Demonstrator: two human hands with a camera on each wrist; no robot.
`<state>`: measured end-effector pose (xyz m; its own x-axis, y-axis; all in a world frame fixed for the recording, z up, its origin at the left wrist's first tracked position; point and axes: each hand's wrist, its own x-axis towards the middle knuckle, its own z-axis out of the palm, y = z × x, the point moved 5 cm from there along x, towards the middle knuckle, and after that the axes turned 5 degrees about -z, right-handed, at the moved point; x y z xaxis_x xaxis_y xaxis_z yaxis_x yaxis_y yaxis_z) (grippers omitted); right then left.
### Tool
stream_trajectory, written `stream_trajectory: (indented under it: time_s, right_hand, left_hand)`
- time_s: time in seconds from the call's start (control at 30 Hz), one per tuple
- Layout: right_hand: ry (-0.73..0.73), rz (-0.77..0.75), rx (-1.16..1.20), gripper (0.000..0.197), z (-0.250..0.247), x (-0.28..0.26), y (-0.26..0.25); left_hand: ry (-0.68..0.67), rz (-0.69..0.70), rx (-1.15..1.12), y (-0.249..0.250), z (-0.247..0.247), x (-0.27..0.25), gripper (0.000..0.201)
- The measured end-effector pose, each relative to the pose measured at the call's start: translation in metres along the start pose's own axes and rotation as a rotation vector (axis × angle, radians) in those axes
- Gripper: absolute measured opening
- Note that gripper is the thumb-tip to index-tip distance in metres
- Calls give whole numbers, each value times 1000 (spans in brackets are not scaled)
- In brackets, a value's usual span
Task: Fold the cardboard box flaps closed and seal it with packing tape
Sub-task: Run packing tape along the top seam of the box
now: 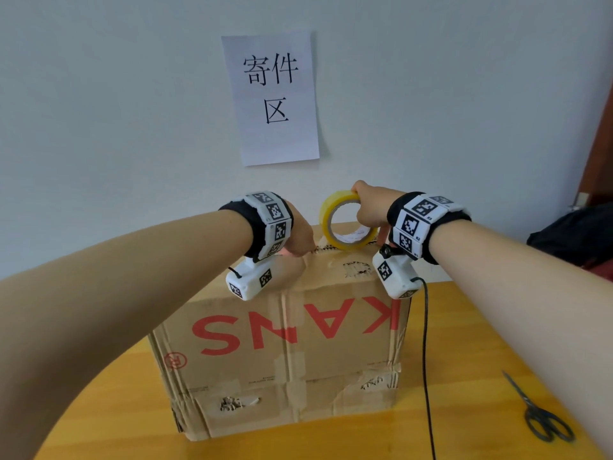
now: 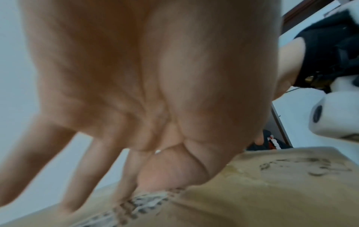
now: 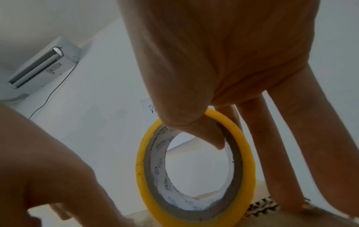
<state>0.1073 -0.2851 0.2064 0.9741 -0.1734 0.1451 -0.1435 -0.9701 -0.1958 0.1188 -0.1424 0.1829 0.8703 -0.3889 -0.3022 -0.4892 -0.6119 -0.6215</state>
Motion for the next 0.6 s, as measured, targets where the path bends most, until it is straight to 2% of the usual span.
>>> stream_trajectory:
  time_s: [0.1,0.3,0.43,0.53,0.6]
  right_hand:
    - [-3,-1,28,45,1,2,0]
    - [-42,-5,81,46,3,3,3]
    - [-94,1,125,37,7,7,8]
    - [-99,14,129,36,9,10,9]
    - [-110,21,120,25,12,14,8]
  left_hand:
    - [0,64,-77,1,3,1,56]
    - [-20,84,-157,7,7,7,55]
    - [-32,59,-109,11,6,16,40]
    - [-18,26,-102,11,4,17,52]
    - [-26,42,-101,10,4,16,56]
